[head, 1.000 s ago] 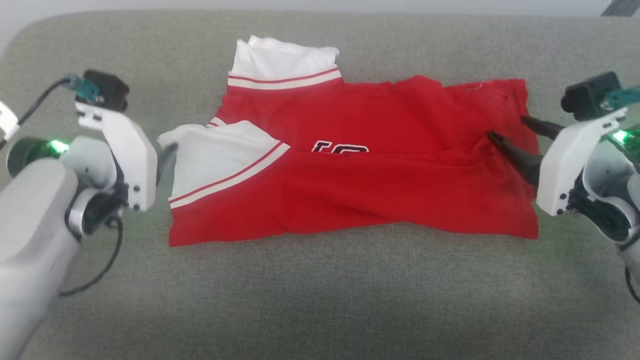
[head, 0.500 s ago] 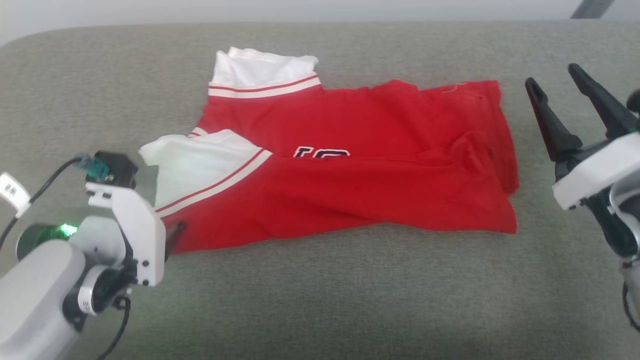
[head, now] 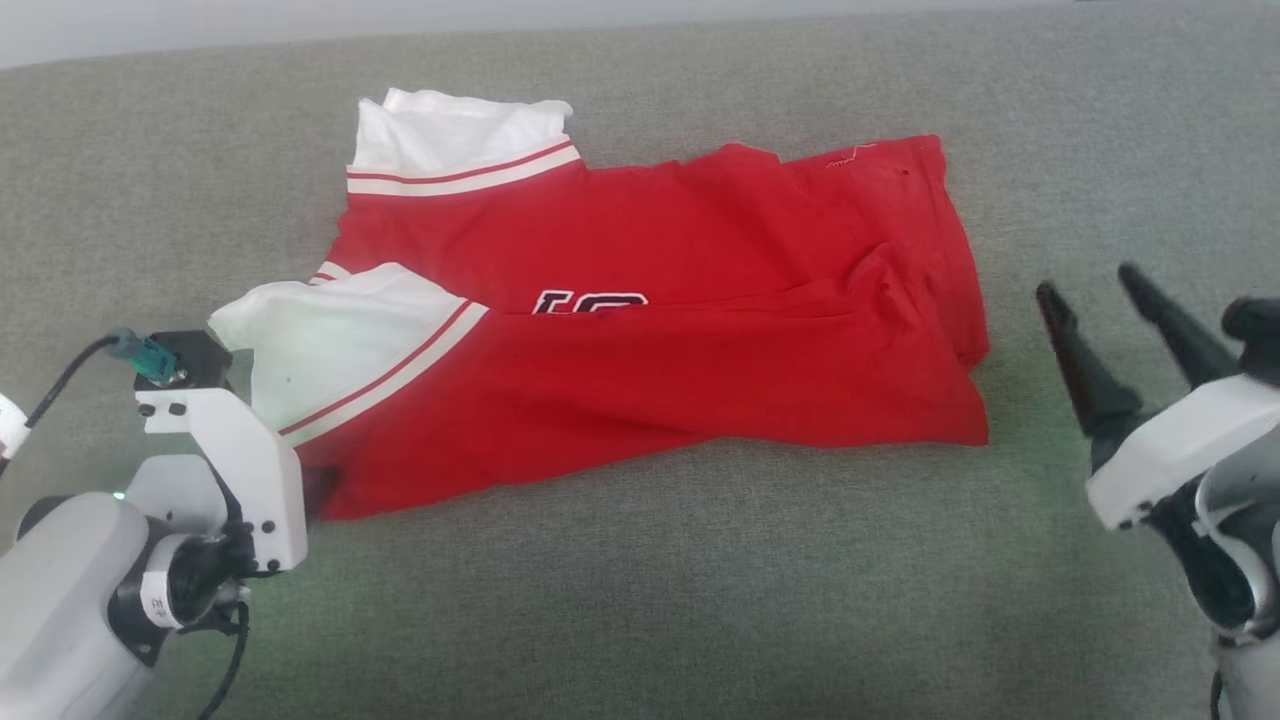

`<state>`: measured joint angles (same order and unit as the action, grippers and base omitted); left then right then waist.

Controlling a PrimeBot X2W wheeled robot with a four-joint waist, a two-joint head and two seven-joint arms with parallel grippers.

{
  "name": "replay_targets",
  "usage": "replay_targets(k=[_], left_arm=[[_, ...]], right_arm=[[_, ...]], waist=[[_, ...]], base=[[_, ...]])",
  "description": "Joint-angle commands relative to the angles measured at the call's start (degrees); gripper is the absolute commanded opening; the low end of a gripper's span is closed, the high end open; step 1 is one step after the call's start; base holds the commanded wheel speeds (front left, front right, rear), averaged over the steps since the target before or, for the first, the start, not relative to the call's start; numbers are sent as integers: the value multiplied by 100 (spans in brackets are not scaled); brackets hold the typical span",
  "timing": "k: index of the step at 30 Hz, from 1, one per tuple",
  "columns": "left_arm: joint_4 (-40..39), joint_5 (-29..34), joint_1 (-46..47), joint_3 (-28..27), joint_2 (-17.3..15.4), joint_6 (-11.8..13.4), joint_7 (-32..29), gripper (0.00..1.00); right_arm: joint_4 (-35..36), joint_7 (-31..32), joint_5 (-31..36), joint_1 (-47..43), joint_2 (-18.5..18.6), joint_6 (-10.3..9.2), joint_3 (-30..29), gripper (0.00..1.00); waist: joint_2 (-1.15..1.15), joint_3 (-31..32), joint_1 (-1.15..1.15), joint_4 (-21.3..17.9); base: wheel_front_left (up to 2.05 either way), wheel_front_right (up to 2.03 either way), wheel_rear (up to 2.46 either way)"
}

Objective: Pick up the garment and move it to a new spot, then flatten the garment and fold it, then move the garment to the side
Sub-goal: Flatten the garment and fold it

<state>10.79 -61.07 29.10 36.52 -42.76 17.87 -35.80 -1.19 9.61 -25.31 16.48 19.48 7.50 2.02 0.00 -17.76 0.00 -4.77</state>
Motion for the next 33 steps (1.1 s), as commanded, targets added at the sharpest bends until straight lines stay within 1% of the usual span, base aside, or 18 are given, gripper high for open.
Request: replay_targets(k=[1,6,13,19,21,22,23,24,25,29,33], left_arm=[[131,-40,-107,143,148,-37,-46,0],[234,-13,-15,261,272,-163,-116,0],[276,54,165,351,478,-278,-64,0],[298,104,291,448,651,-382,-24,0],[311,130,321,465,700,-396,-12,0],[330,150,360,487,751,-422,1,0],[345,154,375,499,770,-438,12,0],[361,163,393,510,790,-449,18,0],[380,165,412,517,808,-465,26,0],[434,173,436,494,803,-526,94,0],[402,162,458,429,676,-527,86,0]], right_arm=[[20,85,-38,-77,-22,-2,5,100],[-64,829,-305,-193,-53,-2,60,100],[-381,2162,-644,1,9,-2,249,100],[-690,3061,-588,294,14,-2,350,100],[-868,3298,-536,425,-20,-2,401,100],[-1072,3537,-501,521,-17,-2,500,100],[-1162,3654,-511,559,4,-2,577,93],[-1232,3726,-534,602,18,-2,644,15],[-1290,3783,-499,639,70,-2,699,0],[-1348,3908,-555,760,191,-6,691,0],[-1197,4030,-617,795,371,-8,551,0]], waist=[[0,-12,0,-12],[0,-44,0,18],[0,-100,0,221],[0,-161,0,468],[0,-185,0,532],[0,-216,0,600],[0,-228,0,629],[0,-240,0,660],[0,-245,0,685],[0,-235,0,741],[0,-182,0,742]], base=[[0,0,0],[0,0,0],[0,0,0],[0,0,0],[0,0,0],[0,0,0],[0,0,0],[0,0,0],[0,0,0],[0,0,0],[0,0,0]])
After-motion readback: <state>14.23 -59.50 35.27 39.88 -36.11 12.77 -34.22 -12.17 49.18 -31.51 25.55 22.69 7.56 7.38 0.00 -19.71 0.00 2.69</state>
